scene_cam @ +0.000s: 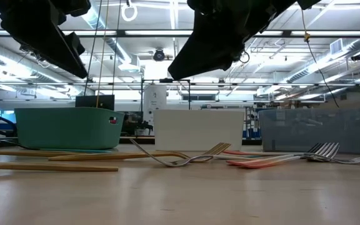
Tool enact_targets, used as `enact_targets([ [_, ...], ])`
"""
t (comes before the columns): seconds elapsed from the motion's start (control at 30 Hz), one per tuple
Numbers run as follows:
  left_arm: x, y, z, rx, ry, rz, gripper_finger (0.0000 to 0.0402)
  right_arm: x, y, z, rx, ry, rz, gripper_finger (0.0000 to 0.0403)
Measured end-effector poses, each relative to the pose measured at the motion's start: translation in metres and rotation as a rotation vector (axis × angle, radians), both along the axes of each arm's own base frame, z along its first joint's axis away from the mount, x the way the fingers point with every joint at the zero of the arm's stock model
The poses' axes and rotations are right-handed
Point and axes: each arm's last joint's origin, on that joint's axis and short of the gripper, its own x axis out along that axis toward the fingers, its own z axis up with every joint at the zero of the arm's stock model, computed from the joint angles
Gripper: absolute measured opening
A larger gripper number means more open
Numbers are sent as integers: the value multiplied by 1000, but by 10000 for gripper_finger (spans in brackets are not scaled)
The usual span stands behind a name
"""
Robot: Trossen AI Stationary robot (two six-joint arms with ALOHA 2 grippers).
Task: Sort silverware by color (type)
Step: Put the gold fork into the green bin
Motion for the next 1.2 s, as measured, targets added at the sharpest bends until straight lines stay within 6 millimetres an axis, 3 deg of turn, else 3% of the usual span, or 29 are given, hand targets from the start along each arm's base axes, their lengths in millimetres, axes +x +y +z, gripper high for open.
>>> enact_targets([
  [0.2, -2, 1, -12, -26, 92, 79, 160, -1, 0, -1, 19, 2, -13, 138],
  [0.53, 8, 0, -33, -32, 181, 118, 160, -11, -1, -19, 53, 22, -41, 138],
  [1.0, 1, 7, -39, 6, 298, 117, 160, -26, 7, -37, 90, 40, -29, 138],
  [1.2, 7, 2, -35, -101, 249, 84, 160, -27, 11, -37, 76, 37, -28, 138],
])
